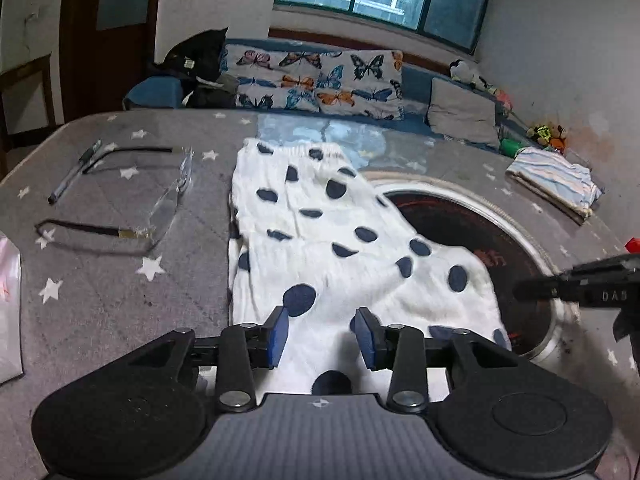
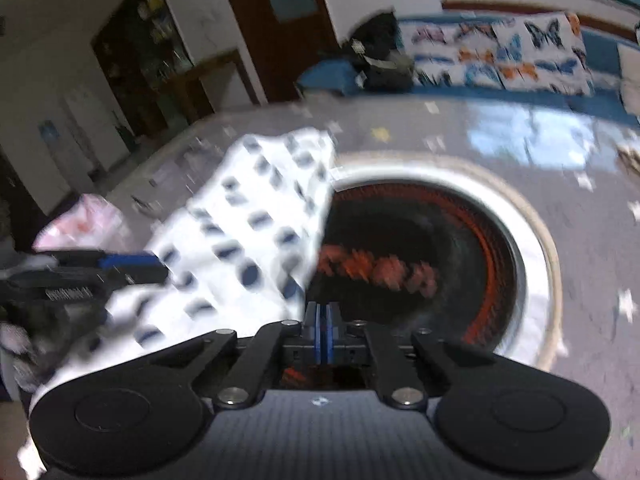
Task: Fold clothes
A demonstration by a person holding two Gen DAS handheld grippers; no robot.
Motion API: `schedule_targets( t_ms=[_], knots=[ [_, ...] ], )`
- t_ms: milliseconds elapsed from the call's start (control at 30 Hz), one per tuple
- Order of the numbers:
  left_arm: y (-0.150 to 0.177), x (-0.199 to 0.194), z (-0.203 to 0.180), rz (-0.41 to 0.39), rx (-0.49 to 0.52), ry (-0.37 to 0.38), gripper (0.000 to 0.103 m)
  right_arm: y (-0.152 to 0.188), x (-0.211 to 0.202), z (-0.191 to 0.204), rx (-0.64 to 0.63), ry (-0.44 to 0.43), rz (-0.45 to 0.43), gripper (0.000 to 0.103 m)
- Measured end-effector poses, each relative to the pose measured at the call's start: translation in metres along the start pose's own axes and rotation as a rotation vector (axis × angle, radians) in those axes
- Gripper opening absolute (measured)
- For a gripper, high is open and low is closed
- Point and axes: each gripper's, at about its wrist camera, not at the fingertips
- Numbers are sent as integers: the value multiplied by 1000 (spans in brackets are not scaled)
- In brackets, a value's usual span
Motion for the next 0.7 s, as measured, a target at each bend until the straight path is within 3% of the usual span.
schedule_targets(
  t_ms=[167, 300, 400, 533, 700],
  knots=[
    [-11, 0, -10, -29, 24, 14, 40, -14, 15, 34, -87, -107, -11, 6],
    [-13, 23, -5, 31, 22, -8, 39, -14, 50, 44, -111, -85, 46, 7],
    [-12, 33, 3, 46, 21, -53, 38, -9, 64, 38, -133, -1, 66, 7],
    [-13, 24, 9, 32, -5, -61, 39, -7, 53, 30, -119, -6, 58, 8],
    [-8, -5, -5, -4, 24, 12, 39, 3, 28, 49, -191, -86, 75, 15]
  ],
)
Point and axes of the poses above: each gripper's, at about its wrist camera, not at the fingertips, and x roughly the way its jaws point, z to its left, y to its underside, and after that the axes turned 12 degrees about x, right-handed
